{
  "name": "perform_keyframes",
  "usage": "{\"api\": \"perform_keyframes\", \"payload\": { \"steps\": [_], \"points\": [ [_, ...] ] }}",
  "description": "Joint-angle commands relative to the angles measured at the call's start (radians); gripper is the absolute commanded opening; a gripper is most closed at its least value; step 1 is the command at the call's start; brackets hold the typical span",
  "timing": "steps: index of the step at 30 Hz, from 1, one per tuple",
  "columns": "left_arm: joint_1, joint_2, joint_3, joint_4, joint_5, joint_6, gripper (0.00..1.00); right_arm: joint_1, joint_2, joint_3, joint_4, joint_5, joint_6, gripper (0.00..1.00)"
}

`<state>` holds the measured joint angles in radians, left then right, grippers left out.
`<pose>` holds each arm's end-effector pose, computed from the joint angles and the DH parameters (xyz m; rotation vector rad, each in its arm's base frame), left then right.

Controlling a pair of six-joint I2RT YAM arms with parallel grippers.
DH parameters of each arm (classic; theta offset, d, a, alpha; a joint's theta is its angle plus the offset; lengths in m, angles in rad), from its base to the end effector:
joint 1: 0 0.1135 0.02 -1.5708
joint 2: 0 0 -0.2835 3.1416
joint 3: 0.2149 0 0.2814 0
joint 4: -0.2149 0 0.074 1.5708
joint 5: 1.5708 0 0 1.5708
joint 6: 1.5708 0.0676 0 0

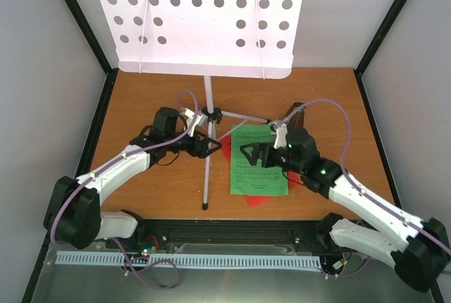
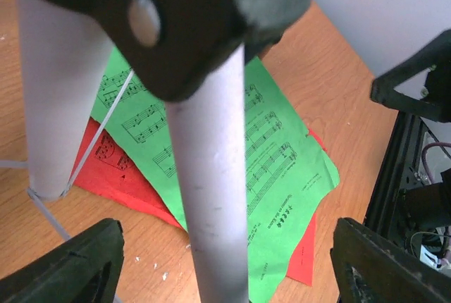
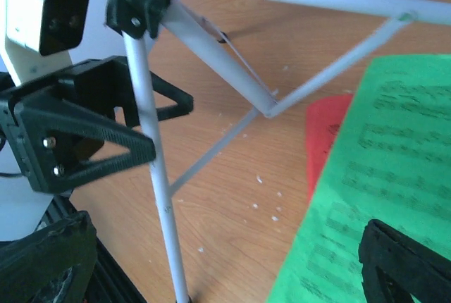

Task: Pack up the instrument practice props

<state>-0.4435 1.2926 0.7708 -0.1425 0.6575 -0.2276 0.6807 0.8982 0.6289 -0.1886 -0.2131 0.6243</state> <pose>0.2630 -0.1707 0.2225 0.6178 2.2097 -1.0921 0.1853 0.1684 0.2580 -0.2059 2.1691 1.0058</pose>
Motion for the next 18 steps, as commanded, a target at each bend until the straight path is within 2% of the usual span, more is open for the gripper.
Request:
{"api": "perform_keyframes", "payload": {
  "steps": [1,3,4,6,11,18],
  "points": [
    [0.003,-0.035,0.082,-0.073,-0.012,0.079,0.83,0.002,0.154,0.133,0.179,-0.089,-0.054,0.99],
    [0.006,-0.044,0.068,-0.057,-0.03,0.053,0.8,0.002,0.232,0.185,0.204,-0.074,-0.071,0.94],
    [0.008,-0.048,0.05,-0.041,-0.03,0.026,0.75,0.002,0.272,0.215,0.206,-0.063,-0.077,0.88],
    [0.008,-0.058,0.011,0.004,0.0,0.003,0.68,0.001,0.348,0.28,0.228,-0.072,-0.086,0.83],
    [0.01,-0.065,-0.01,0.02,0.053,0.035,0.54,0.001,0.525,0.379,0.287,-0.139,-0.055,0.71],
    [0.009,-0.052,0.008,-0.011,-0.017,0.089,0.27,0.0,0.622,0.357,0.436,-0.193,0.058,0.53]
  ]
}}
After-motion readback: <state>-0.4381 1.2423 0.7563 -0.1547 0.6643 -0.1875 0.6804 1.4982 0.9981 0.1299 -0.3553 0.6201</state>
